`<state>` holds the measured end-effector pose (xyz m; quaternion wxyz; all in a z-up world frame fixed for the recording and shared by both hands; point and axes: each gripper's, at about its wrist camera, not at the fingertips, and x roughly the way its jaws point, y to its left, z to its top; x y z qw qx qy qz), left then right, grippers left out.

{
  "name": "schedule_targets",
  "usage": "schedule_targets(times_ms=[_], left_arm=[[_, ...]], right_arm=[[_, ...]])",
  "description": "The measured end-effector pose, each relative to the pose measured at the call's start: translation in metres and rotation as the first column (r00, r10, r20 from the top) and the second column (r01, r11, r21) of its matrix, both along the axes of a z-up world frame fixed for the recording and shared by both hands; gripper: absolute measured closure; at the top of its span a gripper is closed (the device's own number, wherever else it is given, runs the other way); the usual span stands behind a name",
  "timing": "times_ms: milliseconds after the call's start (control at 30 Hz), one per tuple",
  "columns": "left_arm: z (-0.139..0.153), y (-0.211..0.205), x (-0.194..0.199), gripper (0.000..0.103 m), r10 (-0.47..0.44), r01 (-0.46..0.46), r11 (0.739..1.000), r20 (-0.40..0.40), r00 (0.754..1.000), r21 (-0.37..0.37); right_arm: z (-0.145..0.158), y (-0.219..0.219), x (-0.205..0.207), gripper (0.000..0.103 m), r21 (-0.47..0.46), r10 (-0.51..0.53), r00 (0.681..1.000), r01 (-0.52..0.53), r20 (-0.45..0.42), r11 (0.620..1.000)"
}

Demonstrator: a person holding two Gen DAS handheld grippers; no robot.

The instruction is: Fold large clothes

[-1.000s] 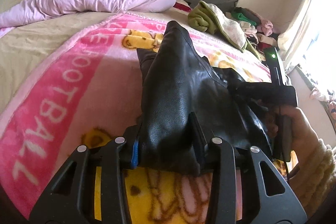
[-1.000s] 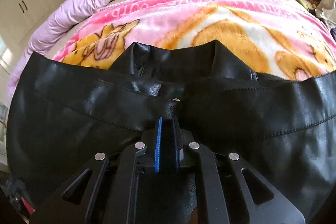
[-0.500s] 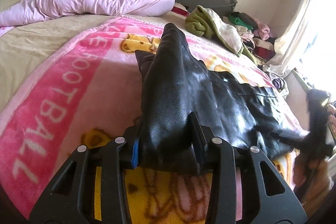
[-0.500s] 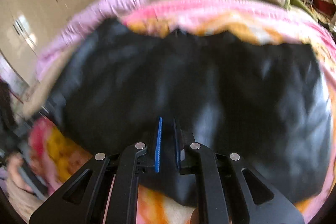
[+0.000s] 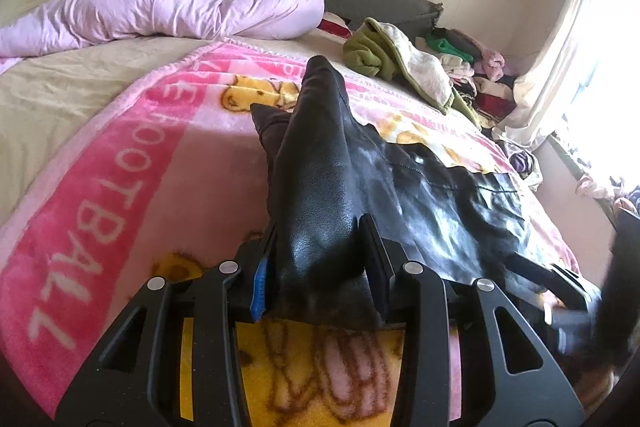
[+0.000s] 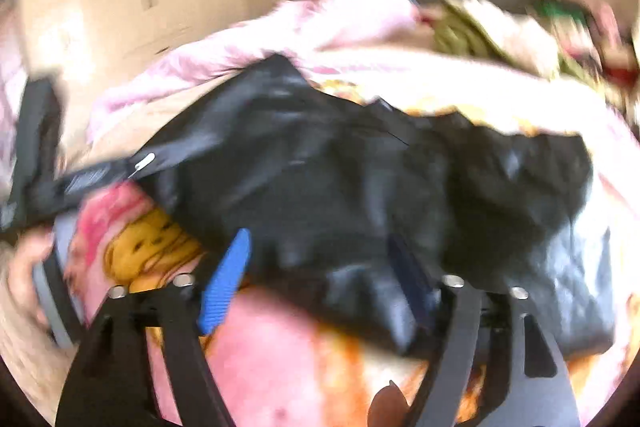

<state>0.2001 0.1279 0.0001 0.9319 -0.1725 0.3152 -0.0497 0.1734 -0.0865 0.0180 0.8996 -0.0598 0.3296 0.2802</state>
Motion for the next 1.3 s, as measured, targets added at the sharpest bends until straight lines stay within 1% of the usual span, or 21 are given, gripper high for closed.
schedule_targets(times_ms=[33,67,100,200,367,400,467,533,667,700,767,800,833,900,933,967,1000,1133,1200,1267,1300], left_arm=[[0.002,0.000,0.000,0.072,-0.002,0.002,1.000,0.001,1.000,-0.003],[0.004,0.000,0.001,0.072,-0.003,0.003,1.000,0.003,1.000,-0.005],[0.006,-0.001,0.001,0.072,-0.005,0.005,1.000,0.006,1.000,-0.008],[0.010,-0.001,0.003,0.072,-0.005,0.005,1.000,0.006,1.000,-0.011],[0.011,0.000,0.003,0.072,-0.005,0.005,1.000,0.002,1.000,-0.016],[0.011,0.000,0.004,0.072,-0.005,0.005,1.000,0.000,1.000,-0.016],[0.012,-0.001,0.004,0.072,-0.006,0.006,1.000,0.000,1.000,-0.017],[0.012,-0.001,0.004,0.072,-0.005,0.005,1.000,-0.002,1.000,-0.016],[0.012,0.000,0.004,0.072,-0.004,0.004,1.000,-0.002,1.000,-0.019],[0.011,0.000,0.004,0.072,-0.004,0.004,1.000,-0.004,1.000,-0.018],[0.012,-0.001,0.004,0.072,0.001,-0.001,1.000,-0.004,1.000,-0.011],[0.014,-0.001,0.004,0.072,0.004,-0.004,1.000,-0.002,1.000,-0.010],[0.014,0.001,0.005,0.070,0.005,-0.005,1.000,-0.002,1.000,-0.011],[0.019,0.004,0.004,0.063,0.007,-0.007,1.000,0.015,1.000,-0.021],[0.022,0.009,0.005,0.059,0.012,-0.012,0.999,0.025,1.000,-0.031],[0.026,0.012,0.005,0.052,0.022,-0.020,0.999,0.038,0.999,-0.040],[0.033,0.018,0.004,0.042,0.044,-0.042,0.998,0.050,0.998,-0.051],[0.044,0.039,0.010,0.037,0.100,-0.094,0.987,0.043,0.994,-0.128],[0.042,0.054,0.012,0.026,0.152,-0.147,0.971,0.015,0.988,-0.187],[0.038,0.063,0.015,0.026,0.191,-0.190,0.959,-0.016,0.981,-0.211],[0.032,0.066,0.018,0.026,0.212,-0.218,0.950,-0.050,0.976,-0.226]], right_arm=[[0.001,0.007,-0.006,0.031,-0.030,0.021,0.999,-0.020,0.031,0.999],[-0.002,0.020,-0.016,0.027,-0.073,0.050,0.996,-0.045,0.071,0.996],[-0.005,0.028,-0.023,0.022,-0.110,0.065,0.993,-0.055,0.096,0.992],[-0.015,0.060,-0.034,0.017,-0.210,0.100,0.980,-0.064,0.170,0.976],[-0.034,0.100,-0.035,0.015,-0.322,0.138,0.951,-0.044,0.276,0.946],[-0.038,0.106,-0.032,0.015,-0.338,0.142,0.951,-0.042,0.276,0.940],[-0.041,0.112,-0.029,0.015,-0.335,0.137,0.955,-0.042,0.264,0.941],[-0.041,0.115,-0.025,0.015,-0.337,0.124,0.953,-0.025,0.276,0.941],[-0.036,0.114,-0.018,0.019,-0.307,0.108,0.953,-0.017,0.283,0.951],[-0.034,0.112,-0.015,0.026,-0.297,0.102,0.954,-0.015,0.282,0.955],[-0.034,0.109,-0.008,0.037,-0.281,0.104,0.957,-0.025,0.270,0.960],[-0.033,0.108,-0.007,0.044,-0.268,0.108,0.957,-0.033,0.269,0.963],[-0.032,0.106,-0.005,0.046,-0.260,0.107,0.957,-0.034,0.271,0.965],[-0.029,0.102,-0.002,0.058,-0.231,0.098,0.960,-0.036,0.264,0.972],[-0.027,0.100,0.000,0.061,-0.215,0.090,0.962,-0.034,0.258,0.976],[-0.025,0.096,0.001,0.064,-0.190,0.080,0.965,-0.032,0.250,0.981],[-0.023,0.093,0.000,0.067,-0.174,0.072,0.966,-0.028,0.248,0.984],[-0.009,0.078,0.000,0.075,-0.084,0.016,0.971,0.004,0.239,0.996],[0.000,0.067,0.002,0.078,-0.016,-0.022,0.975,0.026,0.219,1.000],[0.008,0.055,0.005,0.079,0.052,-0.055,0.979,0.046,0.195,0.998],[0.013,0.049,0.006,0.080,0.084,-0.070,0.981,0.055,0.182,0.995]])
